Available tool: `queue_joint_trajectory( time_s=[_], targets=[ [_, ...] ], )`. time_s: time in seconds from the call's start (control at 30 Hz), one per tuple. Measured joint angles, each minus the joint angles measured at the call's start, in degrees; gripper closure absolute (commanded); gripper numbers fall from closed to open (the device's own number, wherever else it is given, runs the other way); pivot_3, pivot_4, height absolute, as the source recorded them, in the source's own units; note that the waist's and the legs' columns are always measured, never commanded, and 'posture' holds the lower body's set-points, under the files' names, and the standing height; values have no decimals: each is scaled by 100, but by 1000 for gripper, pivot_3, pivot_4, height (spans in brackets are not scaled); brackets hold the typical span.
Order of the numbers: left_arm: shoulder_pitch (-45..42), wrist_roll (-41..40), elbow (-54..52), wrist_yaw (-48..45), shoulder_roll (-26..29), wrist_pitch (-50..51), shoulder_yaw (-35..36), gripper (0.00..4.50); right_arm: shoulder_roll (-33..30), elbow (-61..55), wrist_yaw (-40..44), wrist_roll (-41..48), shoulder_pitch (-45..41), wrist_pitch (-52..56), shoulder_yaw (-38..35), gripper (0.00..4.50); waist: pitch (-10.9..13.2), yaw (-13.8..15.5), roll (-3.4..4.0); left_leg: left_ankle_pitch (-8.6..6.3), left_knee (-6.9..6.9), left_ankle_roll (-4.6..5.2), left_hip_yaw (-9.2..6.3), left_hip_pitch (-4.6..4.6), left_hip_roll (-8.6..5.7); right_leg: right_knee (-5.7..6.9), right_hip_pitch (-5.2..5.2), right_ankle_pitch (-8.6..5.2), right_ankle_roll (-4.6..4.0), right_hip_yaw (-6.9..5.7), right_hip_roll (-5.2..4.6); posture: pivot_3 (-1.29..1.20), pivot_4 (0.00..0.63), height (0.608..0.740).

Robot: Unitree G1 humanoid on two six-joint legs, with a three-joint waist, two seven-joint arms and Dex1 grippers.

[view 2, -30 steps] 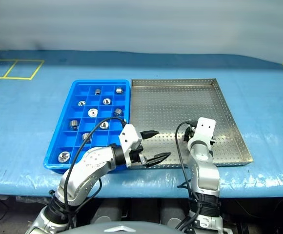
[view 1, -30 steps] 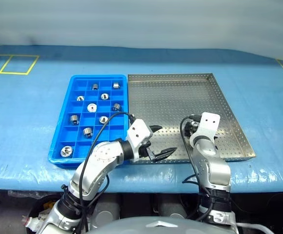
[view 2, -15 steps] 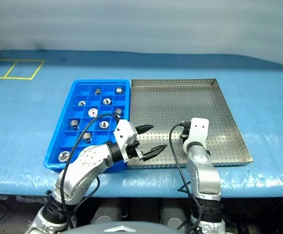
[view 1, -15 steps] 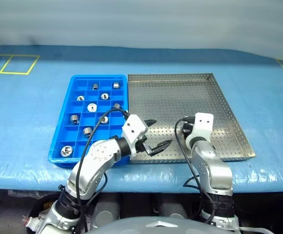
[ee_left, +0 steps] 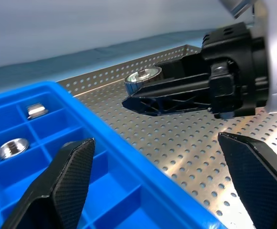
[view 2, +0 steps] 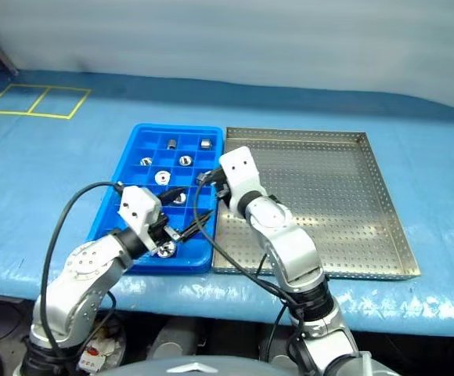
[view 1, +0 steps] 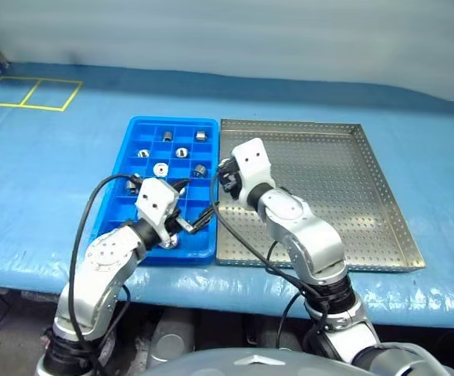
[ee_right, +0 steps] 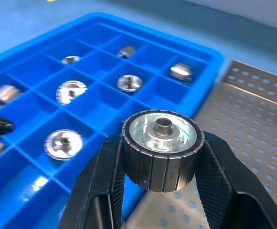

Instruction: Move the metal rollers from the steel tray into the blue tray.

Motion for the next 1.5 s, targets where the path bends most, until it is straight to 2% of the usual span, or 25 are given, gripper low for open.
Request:
queue_joint_trajectory(
  time_s=[0.27,0.53,0.8,0.83,0.97,1.13,1.37,1.5],
  targets=[
    [329,-213,-253,-76,240,-5,346,0,101,-1,210,119,223,149,279,2783,0,189,0,1,3,-5,4,0,12,-4,-1,0,1,-7,-11,381,150,740],
    [298,-298,-253,-72,298,81,325,0,123,3,363,282,690,259,381,2783,-1,199,0,1,-3,-7,5,-1,7,-5,-4,-3,-3,-13,-9,366,150,740],
    [73,-321,-245,-85,300,149,170,0,344,-4,382,519,936,204,216,146,-5,233,-4,1,0,-9,1,6,12,-8,-3,-4,-2,-16,-18,317,150,740],
    [33,-321,-232,-88,305,156,163,0,328,-47,387,537,964,189,200,38,-5,245,-4,0,1,-9,-1,6,11,-11,-6,-4,-2,-20,-21,296,150,740],
    [-277,-318,-30,-171,306,157,105,0,-333,-470,709,701,1158,-9,-68,38,-4,269,-3,-1,4,-7,-8,2,0,-41,-1,1,5,-34,-35,256,150,740],
    [-824,-246,564,-240,289,97,-40,0,-1227,-1121,973,779,1639,-53,-658,38,-4,92,-4,-2,-4,7,2,-21,-12,-46,5,6,13,-35,-45,144,150,740],
    [-1485,-63,1371,-486,184,-245,-356,0,-1773,-2100,991,899,2551,-44,-1222,38,-3,-250,-6,-6,-9,1,5,-16,-14,-47,11,-3,5,-23,-5,36,150,740],
    [-1614,37,1720,-608,163,-473,-482,0,-1842,-2419,889,908,2989,-19,-1473,38,-3,-472,-7,-6,-3,1,9,-2,-9,-40,12,0,11,-6,-4,14,150,740]
  ],
)
